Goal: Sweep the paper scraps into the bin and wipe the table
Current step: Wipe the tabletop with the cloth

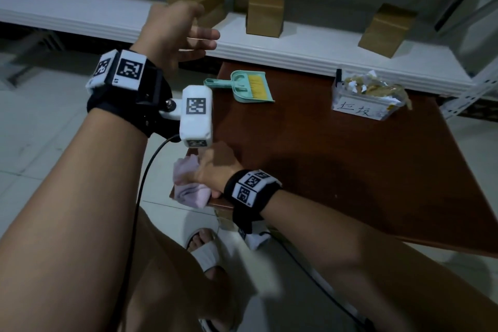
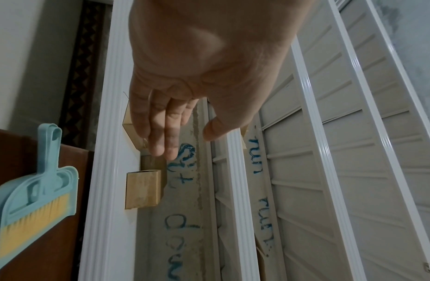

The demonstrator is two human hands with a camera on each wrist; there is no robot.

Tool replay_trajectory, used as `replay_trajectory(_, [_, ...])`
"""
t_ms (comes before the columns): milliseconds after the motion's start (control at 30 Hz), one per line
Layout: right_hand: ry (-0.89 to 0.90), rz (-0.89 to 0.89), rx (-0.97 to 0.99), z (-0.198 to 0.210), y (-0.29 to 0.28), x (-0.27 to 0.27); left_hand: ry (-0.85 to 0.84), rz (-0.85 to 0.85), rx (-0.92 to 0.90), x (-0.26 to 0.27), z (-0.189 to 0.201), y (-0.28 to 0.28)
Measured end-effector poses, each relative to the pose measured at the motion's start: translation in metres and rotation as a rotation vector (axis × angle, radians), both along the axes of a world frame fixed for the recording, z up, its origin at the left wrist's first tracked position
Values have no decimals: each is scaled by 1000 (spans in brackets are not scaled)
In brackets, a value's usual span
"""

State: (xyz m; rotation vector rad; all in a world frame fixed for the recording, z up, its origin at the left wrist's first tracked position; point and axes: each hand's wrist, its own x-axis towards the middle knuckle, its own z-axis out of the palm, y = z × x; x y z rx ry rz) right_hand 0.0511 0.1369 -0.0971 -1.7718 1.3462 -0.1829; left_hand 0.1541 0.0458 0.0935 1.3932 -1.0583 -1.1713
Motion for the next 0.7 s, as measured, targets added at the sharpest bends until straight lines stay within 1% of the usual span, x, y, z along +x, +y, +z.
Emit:
replay_trajectory(67, [-55,-116,9,1,-7,10,5,-1,6,-5,1,-1])
replay_trajectory(133, [43,-150,12,2,-13,21,8,-2,10,-10,2,-3])
replay_trajectory(167, [76,-104,-38,-1,-16,23,10,-5,11,-14,3,-4])
replay_trajectory(200, [66,-65,-32,-2,-17,22,13,-7,11,-17,3,-4])
replay_trajectory(300, [54,-127,-150,-1,-20,18,20,-10,11,-24,3,-6])
replay_trajectory(367, [89,-170,-135,-4,-22,14,13,-19,12,-28,2,-7])
replay_trajectory(400, [76,-193,-104,-6,-19,9,7,-23,14,-30,2,-8])
replay_trajectory(433, [56,-221,-112,-9,-20,3,0,-28,15,-33,2,-8])
replay_trajectory(533, [4,-196,-114,-1,-18,-24,-16,-49,24,-42,0,-9])
replay_trajectory(633, [77,-230,-207,4,-21,-54,-21,-62,31,-52,-1,-8])
replay_trajectory(700, [180,-248,-234,2,-23,-71,-29,-68,38,-59,-1,-7])
